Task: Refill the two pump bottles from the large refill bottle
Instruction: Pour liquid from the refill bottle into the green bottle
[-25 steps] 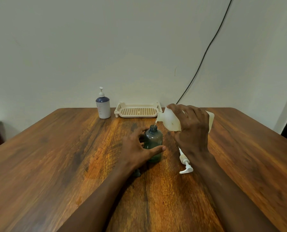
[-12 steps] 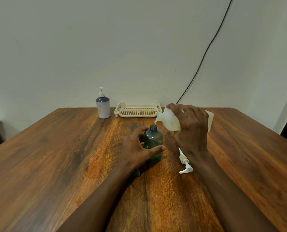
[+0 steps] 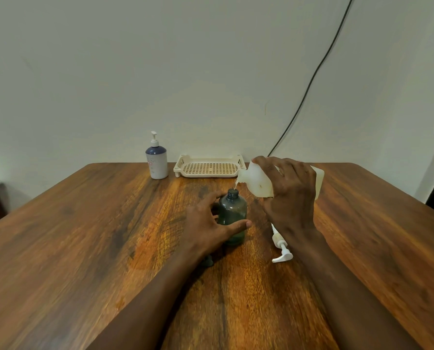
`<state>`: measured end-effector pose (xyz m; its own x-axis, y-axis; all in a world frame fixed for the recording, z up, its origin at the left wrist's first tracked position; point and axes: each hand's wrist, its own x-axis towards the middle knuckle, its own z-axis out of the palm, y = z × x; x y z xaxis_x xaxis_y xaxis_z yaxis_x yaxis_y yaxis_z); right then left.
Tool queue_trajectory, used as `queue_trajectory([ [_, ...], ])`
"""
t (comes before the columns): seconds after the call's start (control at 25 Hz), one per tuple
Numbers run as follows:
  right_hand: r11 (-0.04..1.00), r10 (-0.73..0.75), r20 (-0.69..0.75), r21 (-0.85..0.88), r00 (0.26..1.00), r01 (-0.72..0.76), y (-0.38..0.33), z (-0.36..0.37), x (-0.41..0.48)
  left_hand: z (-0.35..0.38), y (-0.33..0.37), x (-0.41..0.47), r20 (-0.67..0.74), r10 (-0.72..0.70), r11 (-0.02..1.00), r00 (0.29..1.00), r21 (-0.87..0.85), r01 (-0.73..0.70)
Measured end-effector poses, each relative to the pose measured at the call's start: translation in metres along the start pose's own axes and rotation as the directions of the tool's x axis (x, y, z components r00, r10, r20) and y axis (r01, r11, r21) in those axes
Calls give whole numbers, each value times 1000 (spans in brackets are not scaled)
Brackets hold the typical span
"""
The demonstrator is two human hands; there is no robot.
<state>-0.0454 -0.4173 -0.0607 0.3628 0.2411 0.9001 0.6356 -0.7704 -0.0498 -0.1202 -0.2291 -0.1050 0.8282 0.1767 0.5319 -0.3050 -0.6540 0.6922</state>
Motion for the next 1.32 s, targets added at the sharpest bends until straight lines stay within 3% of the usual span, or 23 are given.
queue_trajectory([
  [1.32, 1000, -30, -27, 2, 999, 30, 1, 0, 2, 0, -1, -1, 1, -6, 1000, 1000, -16, 6],
])
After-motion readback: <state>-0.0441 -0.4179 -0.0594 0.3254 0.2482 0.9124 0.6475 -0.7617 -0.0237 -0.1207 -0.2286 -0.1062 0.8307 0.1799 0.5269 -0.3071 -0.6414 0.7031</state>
